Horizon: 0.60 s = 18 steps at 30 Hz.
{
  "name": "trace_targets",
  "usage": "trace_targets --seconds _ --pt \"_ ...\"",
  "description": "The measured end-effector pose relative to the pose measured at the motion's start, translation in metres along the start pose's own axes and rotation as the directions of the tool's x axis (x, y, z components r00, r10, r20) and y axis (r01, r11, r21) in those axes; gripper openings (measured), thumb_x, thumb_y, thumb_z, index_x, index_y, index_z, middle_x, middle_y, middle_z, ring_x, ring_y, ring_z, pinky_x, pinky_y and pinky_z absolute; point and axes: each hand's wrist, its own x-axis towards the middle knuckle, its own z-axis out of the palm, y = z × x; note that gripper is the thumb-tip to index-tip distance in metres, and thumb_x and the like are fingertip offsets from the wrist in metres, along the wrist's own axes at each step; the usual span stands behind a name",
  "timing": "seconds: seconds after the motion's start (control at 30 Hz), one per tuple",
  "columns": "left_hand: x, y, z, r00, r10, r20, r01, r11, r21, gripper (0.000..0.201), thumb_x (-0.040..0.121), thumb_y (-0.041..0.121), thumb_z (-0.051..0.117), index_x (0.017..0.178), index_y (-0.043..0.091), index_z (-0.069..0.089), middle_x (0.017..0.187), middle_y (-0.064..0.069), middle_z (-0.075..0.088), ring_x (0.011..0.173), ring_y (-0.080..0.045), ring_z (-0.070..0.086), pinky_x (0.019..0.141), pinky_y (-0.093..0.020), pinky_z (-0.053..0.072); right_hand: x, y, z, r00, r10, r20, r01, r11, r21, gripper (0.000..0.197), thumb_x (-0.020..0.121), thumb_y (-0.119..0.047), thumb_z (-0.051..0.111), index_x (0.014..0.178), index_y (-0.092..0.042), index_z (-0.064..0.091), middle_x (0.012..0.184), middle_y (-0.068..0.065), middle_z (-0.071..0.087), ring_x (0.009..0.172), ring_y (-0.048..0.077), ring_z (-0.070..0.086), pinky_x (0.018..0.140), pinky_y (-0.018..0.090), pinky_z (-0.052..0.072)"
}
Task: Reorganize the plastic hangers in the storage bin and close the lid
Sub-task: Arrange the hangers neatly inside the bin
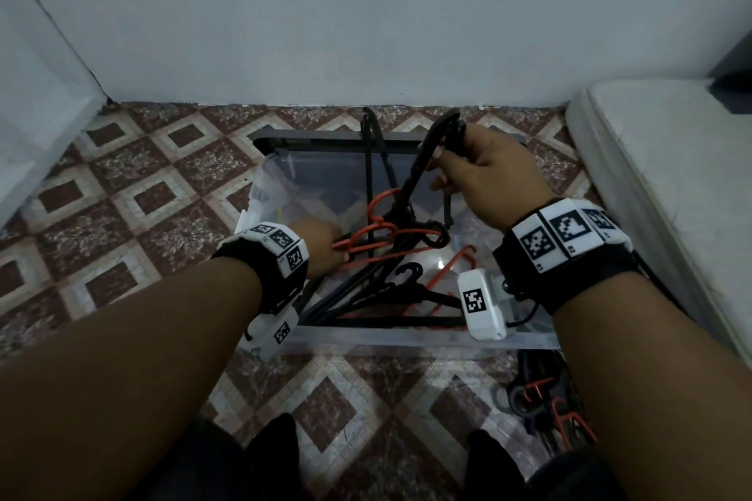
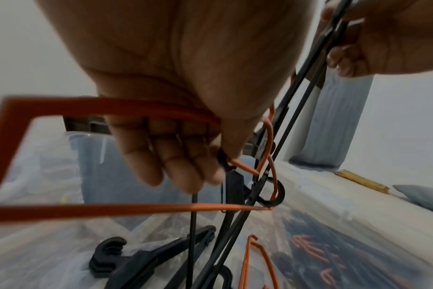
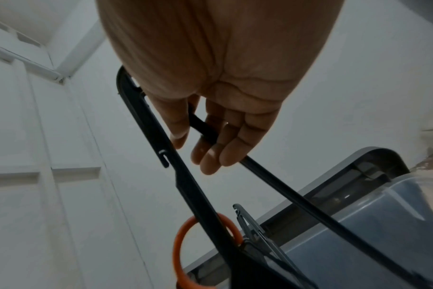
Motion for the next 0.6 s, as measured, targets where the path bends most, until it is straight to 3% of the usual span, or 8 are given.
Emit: trace_targets --seconds 0.07,0.13,0.2,0.37,0.5,0.6 --pt "0.003 -0.001 -0.002 0.997 0.047 -0.054 -0.05 0.997 -0.057 0.03 0.099 0.036 0.049 0.1 0.011 0.065 0.097 -0.01 0.068 0.094 -0.029 0.063 0.079 -0.029 0.045 0.0 0.004 -0.004 1.0 -0.005 -0.004 0.004 0.999 -0.046 0.014 0.097 -0.02 0.057 0.103 -0.016 0.07 0.09 -0.002 0.073 0.075 0.014 0.072 0.073 0.035 0.059" --pt "0.006 -0.001 -0.008 0.984 0.081 -0.156 -0.095 0.992 -0.084 0.032 0.101 0.037 0.045 0.094 0.013 0.066 0.088 -0.008 0.066 0.086 -0.028 0.062 0.075 -0.03 0.045 -0.001 0.009 -0.008 1.0 -0.017 0.026 0.021 0.985 -0.17 0.014 0.096 -0.021 0.058 0.103 -0.019 0.071 0.09 -0.006 0.072 0.078 0.007 0.07 0.074 0.028 0.055" --pt "0.007 -0.001 -0.015 0.963 0.102 -0.251 -0.122 0.99 -0.066 0.029 0.101 0.039 0.045 0.09 0.017 0.063 0.083 -0.005 0.062 0.084 -0.027 0.059 0.074 -0.032 0.045 -0.002 0.015 -0.008 0.997 -0.003 0.08 0.026 0.955 -0.295 0.013 0.095 -0.02 0.06 0.102 -0.022 0.071 0.09 -0.008 0.07 0.085 0.01 0.067 0.076 0.025 0.05" --pt "0.009 -0.006 -0.023 0.963 0.093 -0.252 -0.108 0.993 -0.047 0.03 0.101 0.041 0.044 0.093 0.018 0.062 0.082 -0.002 0.059 0.081 -0.025 0.056 0.075 -0.034 0.047 -0.003 0.034 -0.011 0.981 0.127 0.143 -0.049 0.891 -0.452 0.02 0.092 -0.011 0.058 0.103 -0.02 0.074 0.1 0.0 0.072 0.092 0.019 0.065 0.083 0.034 0.053" --pt "0.01 -0.013 -0.02 0.965 0.069 -0.253 -0.091 0.993 -0.076 0.032 0.101 0.041 0.042 0.093 0.018 0.063 0.073 0.003 0.055 0.073 -0.021 0.054 0.067 -0.032 0.043 -0.002 0.044 -0.016 0.986 0.147 0.08 -0.097 0.893 -0.44 0.017 0.094 -0.019 0.056 0.1 -0.015 0.071 0.094 0.007 0.072 0.086 0.026 0.067 0.08 0.041 0.055" --pt "0.009 -0.018 -0.018 0.952 0.071 -0.296 -0.101 0.991 -0.086 0.033 0.101 0.04 0.042 0.093 0.016 0.063 0.074 0.001 0.056 0.073 -0.023 0.055 0.069 -0.033 0.046 0.002 0.043 -0.022 0.983 0.164 -0.082 -0.179 0.954 -0.239 0.014 0.094 -0.024 0.055 0.086 -0.023 0.066 0.084 0.001 0.073 0.075 0.019 0.071 0.074 0.04 0.057"
